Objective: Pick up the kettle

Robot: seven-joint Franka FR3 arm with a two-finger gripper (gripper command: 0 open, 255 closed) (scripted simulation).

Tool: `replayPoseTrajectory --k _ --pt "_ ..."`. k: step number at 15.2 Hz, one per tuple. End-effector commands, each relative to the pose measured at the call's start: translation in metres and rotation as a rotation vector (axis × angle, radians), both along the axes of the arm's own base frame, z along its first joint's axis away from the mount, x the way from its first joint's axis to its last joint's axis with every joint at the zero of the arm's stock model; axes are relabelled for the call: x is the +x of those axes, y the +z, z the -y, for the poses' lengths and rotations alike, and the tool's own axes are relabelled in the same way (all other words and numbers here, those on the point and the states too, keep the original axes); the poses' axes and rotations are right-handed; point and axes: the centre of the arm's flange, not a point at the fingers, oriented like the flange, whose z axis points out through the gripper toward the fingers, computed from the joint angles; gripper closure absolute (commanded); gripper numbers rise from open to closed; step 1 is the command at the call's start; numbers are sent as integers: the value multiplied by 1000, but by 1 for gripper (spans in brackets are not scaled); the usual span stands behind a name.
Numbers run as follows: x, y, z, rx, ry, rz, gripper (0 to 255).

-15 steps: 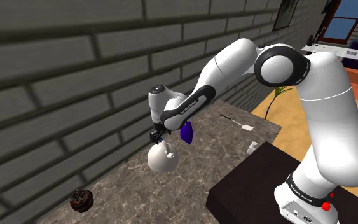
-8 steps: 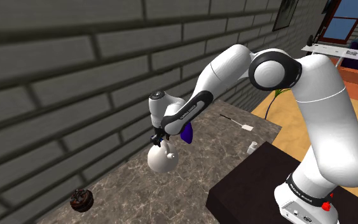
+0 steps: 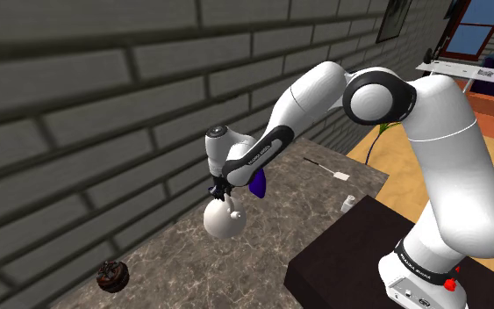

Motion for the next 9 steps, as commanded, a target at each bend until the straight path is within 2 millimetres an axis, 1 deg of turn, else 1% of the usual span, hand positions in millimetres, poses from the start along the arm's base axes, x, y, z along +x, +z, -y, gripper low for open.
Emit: replayPoseTrajectory --k 1,9 --pt "0 -1 1 0 0 0 255" --pt "0 42 1 0 0 0 255"
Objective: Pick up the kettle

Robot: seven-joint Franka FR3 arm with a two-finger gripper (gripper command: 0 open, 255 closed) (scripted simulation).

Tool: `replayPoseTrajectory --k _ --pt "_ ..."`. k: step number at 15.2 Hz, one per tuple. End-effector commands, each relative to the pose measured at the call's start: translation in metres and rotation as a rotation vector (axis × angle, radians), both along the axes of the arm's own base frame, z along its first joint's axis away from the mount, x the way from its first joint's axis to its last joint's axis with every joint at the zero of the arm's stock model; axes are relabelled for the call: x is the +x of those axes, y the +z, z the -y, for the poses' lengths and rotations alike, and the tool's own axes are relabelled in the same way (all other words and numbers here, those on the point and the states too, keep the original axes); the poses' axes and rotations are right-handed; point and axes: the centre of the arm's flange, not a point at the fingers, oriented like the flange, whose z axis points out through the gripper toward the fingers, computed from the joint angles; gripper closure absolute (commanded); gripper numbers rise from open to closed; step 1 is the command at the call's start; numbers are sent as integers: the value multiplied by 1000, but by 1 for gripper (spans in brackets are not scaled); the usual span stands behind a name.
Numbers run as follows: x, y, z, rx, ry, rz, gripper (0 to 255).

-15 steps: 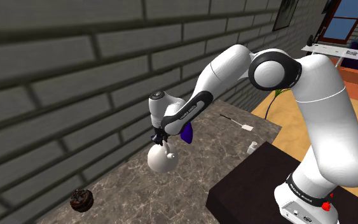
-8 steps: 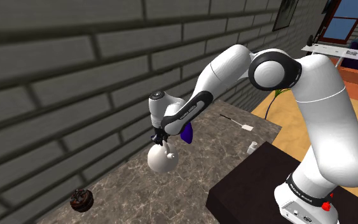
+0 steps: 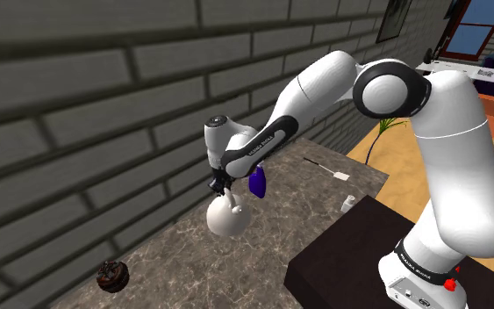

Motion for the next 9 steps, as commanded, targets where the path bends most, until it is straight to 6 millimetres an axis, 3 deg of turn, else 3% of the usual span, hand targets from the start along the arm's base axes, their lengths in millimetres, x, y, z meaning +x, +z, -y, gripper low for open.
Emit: replayPoseTrajectory --k 1,7,9 --pt "1 11 0 1 0 1 255" --pt "1 43 0 1 0 1 255" --pt "1 44 0 1 0 1 255"
